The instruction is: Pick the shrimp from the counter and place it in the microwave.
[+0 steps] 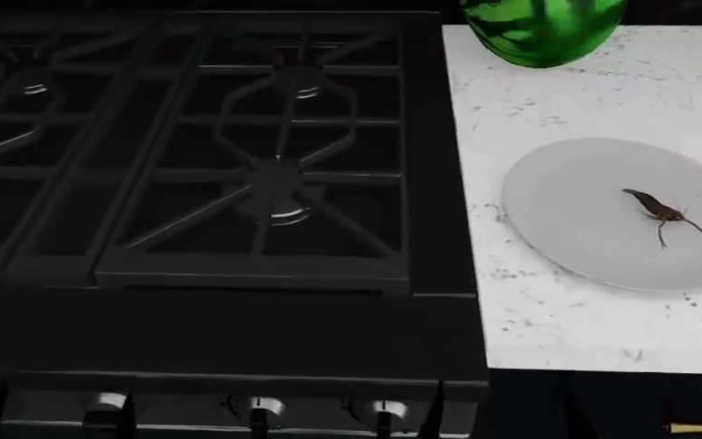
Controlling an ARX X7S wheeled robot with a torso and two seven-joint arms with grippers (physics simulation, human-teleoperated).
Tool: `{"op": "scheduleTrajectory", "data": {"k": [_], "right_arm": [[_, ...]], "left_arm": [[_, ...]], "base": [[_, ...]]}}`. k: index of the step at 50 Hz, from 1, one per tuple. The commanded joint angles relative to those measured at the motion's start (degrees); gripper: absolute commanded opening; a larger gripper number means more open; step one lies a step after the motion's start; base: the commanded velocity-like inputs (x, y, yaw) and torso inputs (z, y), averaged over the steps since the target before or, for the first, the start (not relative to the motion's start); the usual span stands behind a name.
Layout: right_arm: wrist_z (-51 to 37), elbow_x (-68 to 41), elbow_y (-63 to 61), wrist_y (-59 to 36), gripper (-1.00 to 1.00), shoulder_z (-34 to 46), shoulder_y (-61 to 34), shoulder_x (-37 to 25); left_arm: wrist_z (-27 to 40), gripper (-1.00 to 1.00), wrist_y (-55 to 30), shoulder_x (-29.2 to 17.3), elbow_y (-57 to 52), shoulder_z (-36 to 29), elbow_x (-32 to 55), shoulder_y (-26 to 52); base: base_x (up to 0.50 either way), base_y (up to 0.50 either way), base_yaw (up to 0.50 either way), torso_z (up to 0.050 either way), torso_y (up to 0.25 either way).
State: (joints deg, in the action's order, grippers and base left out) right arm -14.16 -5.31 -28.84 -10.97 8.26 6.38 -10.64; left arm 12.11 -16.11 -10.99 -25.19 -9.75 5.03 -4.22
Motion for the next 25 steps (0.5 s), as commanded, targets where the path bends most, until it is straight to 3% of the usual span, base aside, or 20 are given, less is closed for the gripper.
{"op": "scheduleTrajectory", "data": {"k": [1,25], "right_arm": [[0.45,0.83,-0.17,-0.29,1.00,-0.83,-0.12,0.67],[-0.39,0.17,-0.32,-0.60,1.00,-0.18,-0.69,-0.27]], "left_arm": [[-1.77,1.00,1.14,0.79,0.20,1.59,1.32,-0.08],[-0.25,1.00,1.35,-0.34,0.51,0.34,2.40,0.76]], "base": [[0.38,-0.09,0.00,0.000,0.000],[0.38,-0.12,0.00,0.000,0.000]]}}
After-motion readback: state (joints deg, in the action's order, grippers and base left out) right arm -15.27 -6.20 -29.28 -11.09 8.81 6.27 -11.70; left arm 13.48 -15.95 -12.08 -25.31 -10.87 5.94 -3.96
